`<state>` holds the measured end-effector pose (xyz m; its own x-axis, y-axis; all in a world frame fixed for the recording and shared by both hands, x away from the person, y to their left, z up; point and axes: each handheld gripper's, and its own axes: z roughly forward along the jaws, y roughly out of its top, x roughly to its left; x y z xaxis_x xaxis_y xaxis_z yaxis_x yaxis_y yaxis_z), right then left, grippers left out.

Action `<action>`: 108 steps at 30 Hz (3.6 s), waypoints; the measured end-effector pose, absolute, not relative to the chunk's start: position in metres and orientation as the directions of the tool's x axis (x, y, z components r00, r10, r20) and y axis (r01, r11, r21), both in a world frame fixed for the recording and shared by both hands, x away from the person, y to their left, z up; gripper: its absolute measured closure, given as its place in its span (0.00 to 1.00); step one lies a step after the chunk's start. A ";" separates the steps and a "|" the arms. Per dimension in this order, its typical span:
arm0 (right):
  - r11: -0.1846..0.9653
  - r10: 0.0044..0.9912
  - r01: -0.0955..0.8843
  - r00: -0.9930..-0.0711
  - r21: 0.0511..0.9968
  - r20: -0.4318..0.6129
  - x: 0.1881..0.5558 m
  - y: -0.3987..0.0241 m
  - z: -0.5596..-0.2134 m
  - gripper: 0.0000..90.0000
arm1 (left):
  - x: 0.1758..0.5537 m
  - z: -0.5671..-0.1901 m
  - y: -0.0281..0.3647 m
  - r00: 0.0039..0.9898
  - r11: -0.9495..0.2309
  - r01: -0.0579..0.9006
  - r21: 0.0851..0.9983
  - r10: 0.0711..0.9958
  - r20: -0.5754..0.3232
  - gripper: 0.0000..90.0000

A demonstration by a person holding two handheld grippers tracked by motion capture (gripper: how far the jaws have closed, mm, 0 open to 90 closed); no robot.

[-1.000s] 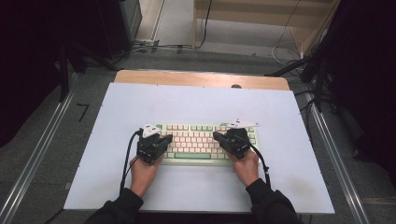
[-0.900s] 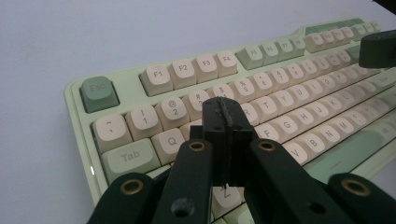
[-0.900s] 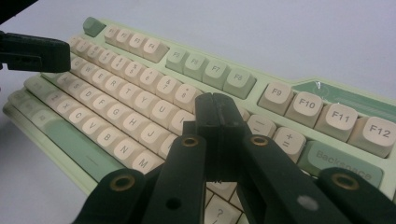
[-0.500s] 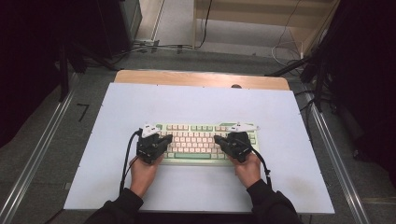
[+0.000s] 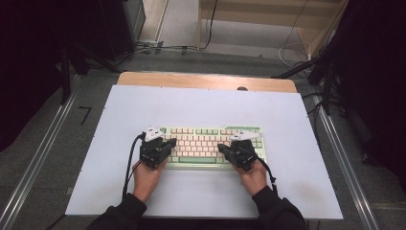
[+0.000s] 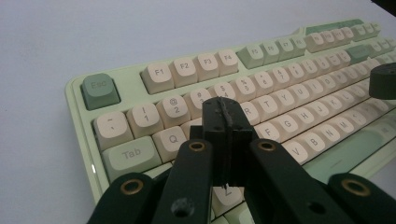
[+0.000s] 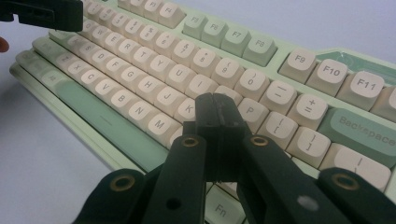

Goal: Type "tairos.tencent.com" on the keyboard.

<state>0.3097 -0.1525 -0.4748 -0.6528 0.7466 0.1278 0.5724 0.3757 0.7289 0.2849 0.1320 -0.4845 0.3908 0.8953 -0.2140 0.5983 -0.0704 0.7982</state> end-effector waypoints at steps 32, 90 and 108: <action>0.387 0.746 0.573 -0.655 0.723 0.120 0.305 -0.154 -0.478 0.97 | 0.285 -0.485 0.130 0.392 -0.075 0.602 0.795 0.895 -0.213 1.00; 0.346 0.747 0.557 -0.650 0.755 0.137 0.310 -0.147 -0.476 0.97 | 0.300 -0.484 0.091 0.459 -0.115 0.598 0.793 0.860 -0.222 1.00; 0.347 0.742 0.556 -0.655 0.755 0.142 0.311 -0.146 -0.476 0.97 | 0.307 -0.487 0.081 0.458 -0.136 0.608 0.782 0.865 -0.205 1.00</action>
<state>0.3110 -0.1455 -0.4758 -0.6554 0.7419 0.1416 0.5563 0.3474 0.7549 0.3072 0.0811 -0.4872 0.4581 0.8648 -0.2054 0.6082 -0.1364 0.7820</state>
